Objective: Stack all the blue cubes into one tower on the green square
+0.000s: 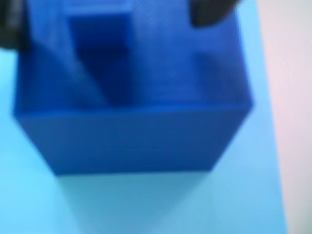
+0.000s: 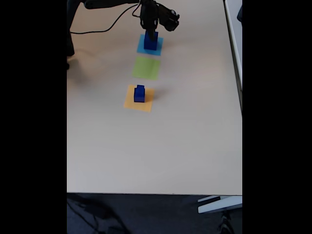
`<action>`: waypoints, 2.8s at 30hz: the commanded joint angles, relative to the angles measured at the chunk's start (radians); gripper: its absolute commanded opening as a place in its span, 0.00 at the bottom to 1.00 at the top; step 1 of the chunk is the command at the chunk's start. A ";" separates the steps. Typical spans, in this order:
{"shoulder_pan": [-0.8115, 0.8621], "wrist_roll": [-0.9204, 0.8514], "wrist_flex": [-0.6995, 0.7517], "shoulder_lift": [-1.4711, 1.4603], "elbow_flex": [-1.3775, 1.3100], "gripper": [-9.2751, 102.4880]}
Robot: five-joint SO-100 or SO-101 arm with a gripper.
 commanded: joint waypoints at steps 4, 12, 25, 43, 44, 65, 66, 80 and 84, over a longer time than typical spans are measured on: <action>0.012 -0.009 -0.012 0.026 0.002 0.20; 0.015 -0.017 -0.012 0.029 0.005 0.17; 0.023 -0.034 -0.012 0.037 0.020 0.08; 0.104 -0.207 0.109 0.060 -0.296 0.08; 0.120 -0.230 0.100 0.075 -0.284 0.08; 0.543 -0.695 -0.137 0.333 0.233 0.08; 0.549 -0.706 -0.130 0.331 0.221 0.08; 0.603 -0.710 0.035 0.295 0.097 0.08; 0.630 -0.730 0.026 0.284 0.114 0.08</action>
